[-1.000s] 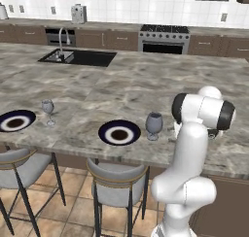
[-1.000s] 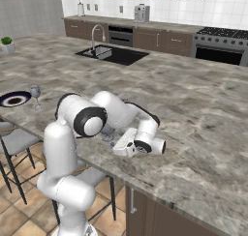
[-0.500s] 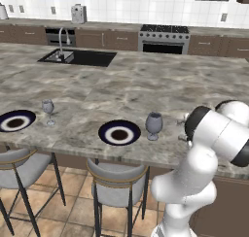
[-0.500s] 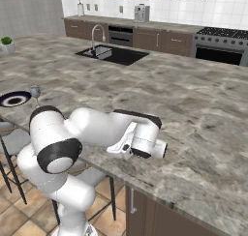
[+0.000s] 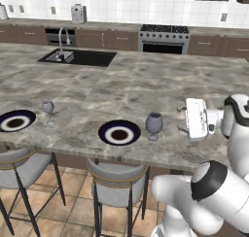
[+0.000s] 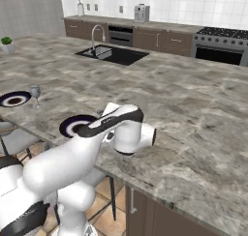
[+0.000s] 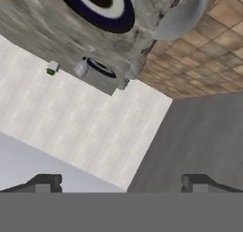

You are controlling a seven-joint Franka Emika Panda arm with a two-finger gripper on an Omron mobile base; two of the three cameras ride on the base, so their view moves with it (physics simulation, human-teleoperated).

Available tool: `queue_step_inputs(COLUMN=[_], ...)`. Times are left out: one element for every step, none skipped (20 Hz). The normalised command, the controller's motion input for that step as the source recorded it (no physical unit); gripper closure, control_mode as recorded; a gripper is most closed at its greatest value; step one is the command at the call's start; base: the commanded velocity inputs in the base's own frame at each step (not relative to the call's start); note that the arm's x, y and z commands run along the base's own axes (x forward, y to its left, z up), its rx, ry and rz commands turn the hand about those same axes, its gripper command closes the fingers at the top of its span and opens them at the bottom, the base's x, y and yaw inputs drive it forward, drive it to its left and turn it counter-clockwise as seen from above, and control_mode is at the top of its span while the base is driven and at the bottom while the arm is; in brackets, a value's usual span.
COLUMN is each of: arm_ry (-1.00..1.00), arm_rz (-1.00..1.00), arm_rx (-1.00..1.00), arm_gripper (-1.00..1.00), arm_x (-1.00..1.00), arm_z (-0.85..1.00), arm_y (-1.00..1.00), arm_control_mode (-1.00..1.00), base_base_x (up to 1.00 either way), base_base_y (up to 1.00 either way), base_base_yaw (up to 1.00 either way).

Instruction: Retrieve the wine glasses from the counter and place one next to each plate.

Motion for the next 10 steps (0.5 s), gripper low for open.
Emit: queue_step_inputs(arm_ry=[-0.12,-0.13,-0.13,-0.13,-0.12,-0.11,-0.1,-0.12,-0.17,-0.25], arm_rz=[0.0,0.0,0.0,0.0,0.0,0.0,0.0,0.0,0.0,0.0], arm_rx=[-0.08,-0.09,-0.08,-0.07,-0.07,-0.07,-0.06,-0.06,-0.04,-0.02], arm_gripper=[-1.0,-1.0,-1.0,-1.0,-1.0,-1.0,-1.0,-1.0,-1.0,-1.0], arm_x=[-0.47,-0.44,-0.44,-0.48,-0.56,-0.64,-0.76,-0.91,-0.99,-1.0], arm_z=[1.0,1.0,1.0,1.0,1.0,1.0,1.0,0.95,0.85,0.71], arm_y=[0.55,0.54,0.53,0.48,0.42,0.34,0.31,0.24,0.2,0.14], arm_control_mode=[-1.0,-1.0,-1.0,-1.0,-1.0,-1.0,-1.0,-1.0,-1.0,-1.0], base_base_x=[0.0,0.0,0.0,0.0,0.0,0.0,0.0,0.0,0.0,0.0], base_base_y=[0.0,0.0,0.0,0.0,0.0,0.0,0.0,0.0,0.0,0.0], base_base_yaw=[0.0,0.0,0.0,0.0,0.0,0.0,0.0,0.0,0.0,0.0])
